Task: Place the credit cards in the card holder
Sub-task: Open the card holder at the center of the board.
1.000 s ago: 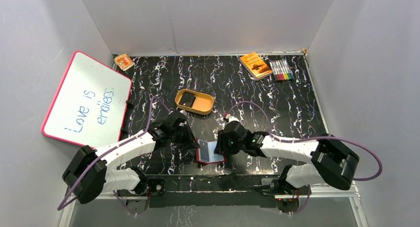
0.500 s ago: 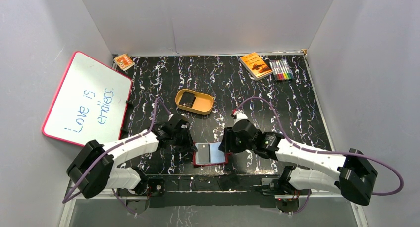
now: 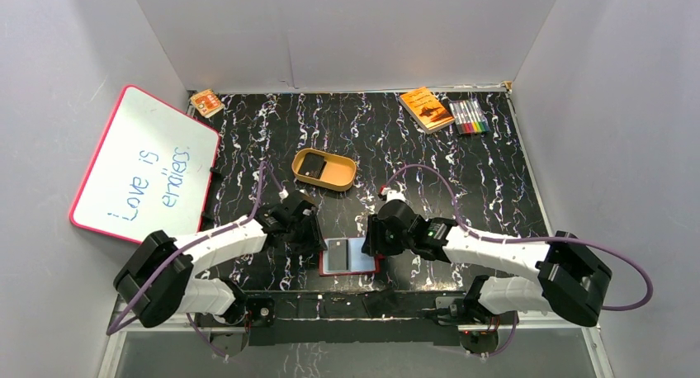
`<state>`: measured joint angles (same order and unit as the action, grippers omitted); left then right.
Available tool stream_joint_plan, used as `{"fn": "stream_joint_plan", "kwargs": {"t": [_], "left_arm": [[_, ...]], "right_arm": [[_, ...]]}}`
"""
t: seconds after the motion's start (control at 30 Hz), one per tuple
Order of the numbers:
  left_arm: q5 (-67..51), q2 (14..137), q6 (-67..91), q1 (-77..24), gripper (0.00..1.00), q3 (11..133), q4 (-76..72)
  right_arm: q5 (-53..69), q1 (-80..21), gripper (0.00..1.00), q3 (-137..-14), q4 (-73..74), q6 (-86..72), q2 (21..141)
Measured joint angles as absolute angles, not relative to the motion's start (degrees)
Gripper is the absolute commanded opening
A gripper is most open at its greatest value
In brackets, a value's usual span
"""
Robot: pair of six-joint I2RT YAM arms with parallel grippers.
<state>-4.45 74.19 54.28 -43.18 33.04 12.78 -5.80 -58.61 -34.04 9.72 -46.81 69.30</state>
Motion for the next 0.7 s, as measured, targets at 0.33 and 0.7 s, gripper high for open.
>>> {"fn": "stream_joint_plan", "kwargs": {"t": [0.33,0.7], "left_arm": [[-3.6,68.8,53.8,-43.2,0.67,35.0,16.6],[-11.4,70.1,55.1,-43.3,0.56,39.4,7.6]], "right_arm": [[-6.1,-58.6,0.53,-33.9,10.6,-47.0,69.6],[-8.3,-58.6,0.5,-33.9,13.5,-47.4,65.8]]}}
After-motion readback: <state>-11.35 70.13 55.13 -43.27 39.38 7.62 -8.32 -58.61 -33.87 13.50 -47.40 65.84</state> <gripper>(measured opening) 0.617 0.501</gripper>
